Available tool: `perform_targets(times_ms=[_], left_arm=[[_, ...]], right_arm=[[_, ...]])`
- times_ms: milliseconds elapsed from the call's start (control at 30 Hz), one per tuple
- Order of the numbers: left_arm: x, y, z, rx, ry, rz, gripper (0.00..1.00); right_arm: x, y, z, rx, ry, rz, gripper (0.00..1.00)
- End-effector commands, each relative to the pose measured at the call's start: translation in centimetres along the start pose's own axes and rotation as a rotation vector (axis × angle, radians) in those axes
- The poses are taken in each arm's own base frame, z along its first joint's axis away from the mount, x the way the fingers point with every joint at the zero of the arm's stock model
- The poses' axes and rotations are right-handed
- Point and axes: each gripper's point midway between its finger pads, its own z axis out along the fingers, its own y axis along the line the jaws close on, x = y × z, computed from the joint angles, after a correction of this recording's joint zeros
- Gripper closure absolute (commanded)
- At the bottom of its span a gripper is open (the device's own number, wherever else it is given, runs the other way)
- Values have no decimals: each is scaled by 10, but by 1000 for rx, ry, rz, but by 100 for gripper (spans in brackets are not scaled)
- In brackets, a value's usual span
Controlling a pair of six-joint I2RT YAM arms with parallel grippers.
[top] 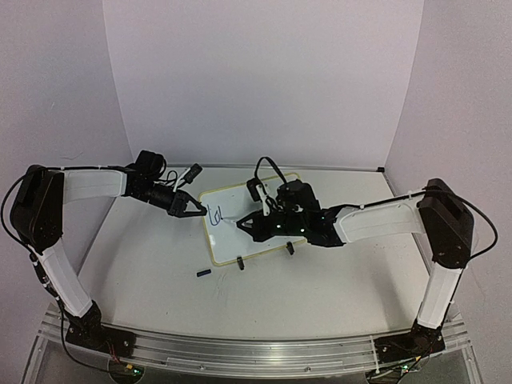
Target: Write a sentence on the whiteboard
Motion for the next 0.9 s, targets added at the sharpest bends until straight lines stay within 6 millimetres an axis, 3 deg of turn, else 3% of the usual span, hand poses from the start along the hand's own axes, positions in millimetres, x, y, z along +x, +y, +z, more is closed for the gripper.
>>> perform_targets(times_ms=[0,300,633,867], left_arm=[[-15,-2,-3,-28,-10,77,100],[-15,-2,-3,-29,-10,76,100],[-15,-3,-3,-28,-11,79,100],[-15,-3,-3,-27,-10,80,100]], right_arm=[[-4,-8,-9,43,-16,8,100],[-20,-7,-15,65,-59,-7,100],[-56,-1,-22,81,-140,-38,100],[-61,1,-24,82,-153,-49,100]])
